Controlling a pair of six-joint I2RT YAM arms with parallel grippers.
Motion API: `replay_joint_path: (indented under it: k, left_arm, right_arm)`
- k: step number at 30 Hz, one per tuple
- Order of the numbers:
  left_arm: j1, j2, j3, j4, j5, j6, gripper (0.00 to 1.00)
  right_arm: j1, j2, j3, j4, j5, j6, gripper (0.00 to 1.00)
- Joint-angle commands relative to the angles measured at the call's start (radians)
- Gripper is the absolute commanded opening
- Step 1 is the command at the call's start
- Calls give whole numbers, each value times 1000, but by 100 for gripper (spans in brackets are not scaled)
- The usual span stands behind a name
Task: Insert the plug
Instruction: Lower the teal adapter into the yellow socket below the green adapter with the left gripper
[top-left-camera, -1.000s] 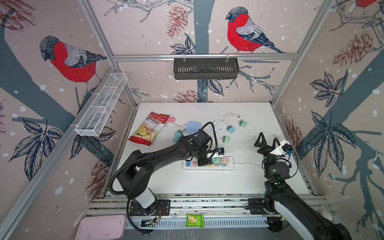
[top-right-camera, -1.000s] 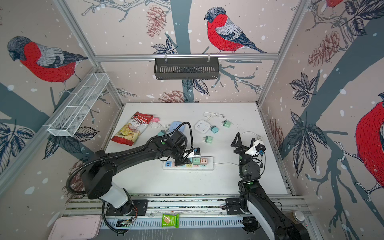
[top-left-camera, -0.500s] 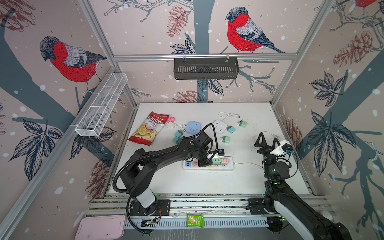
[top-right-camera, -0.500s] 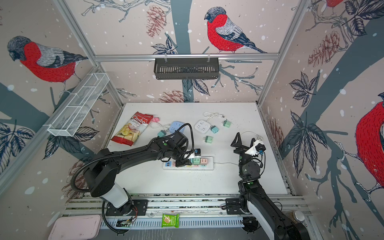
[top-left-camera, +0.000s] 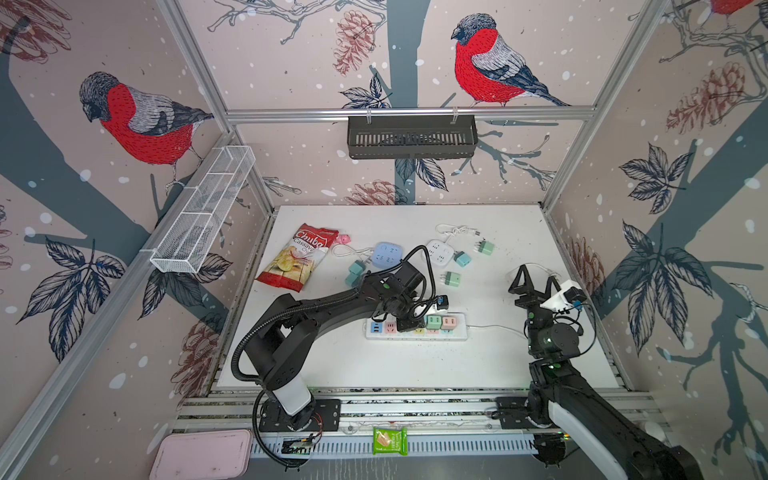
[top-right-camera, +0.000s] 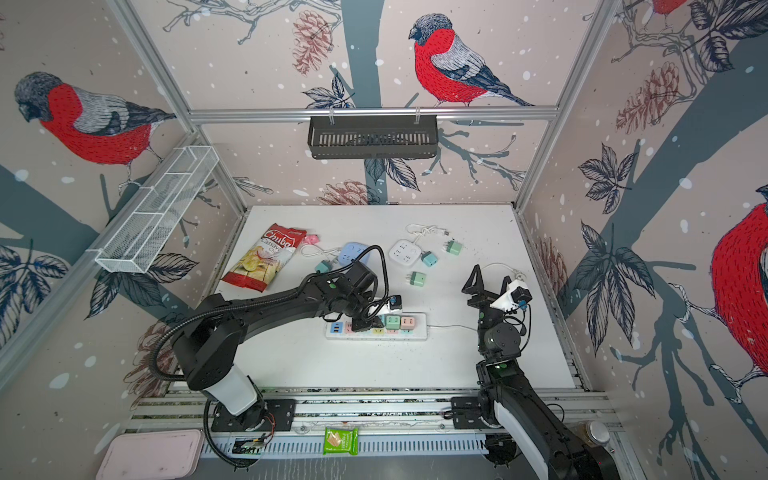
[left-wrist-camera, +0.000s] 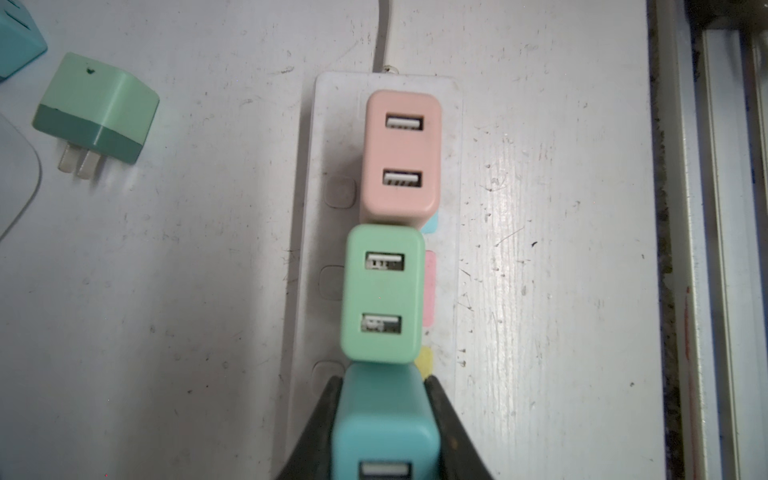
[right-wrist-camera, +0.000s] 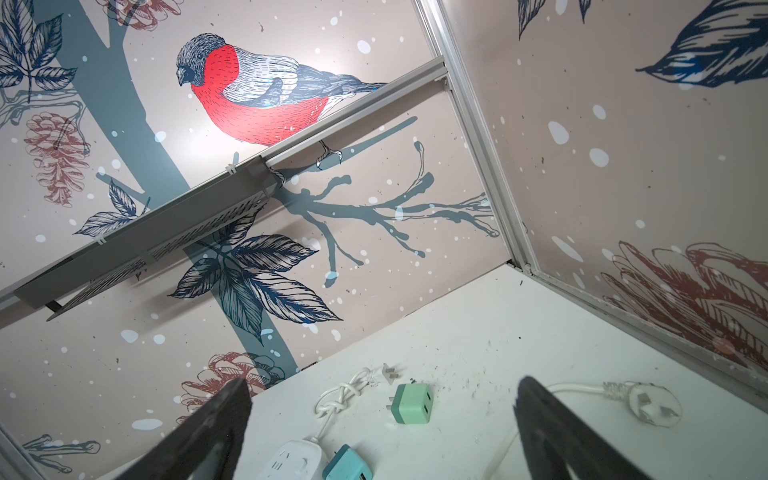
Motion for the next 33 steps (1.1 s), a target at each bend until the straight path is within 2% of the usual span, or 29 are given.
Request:
replay_joint_path:
  k: [1, 33]
  left_arm:
    - [5, 5, 8, -3, 4, 9, 0]
    - [6, 77, 35, -32, 28, 20, 0]
  right_arm:
    - [-1, -2, -113, 29, -5, 7, 100]
    - [-4, -4, -112, 26, -5, 10, 100]
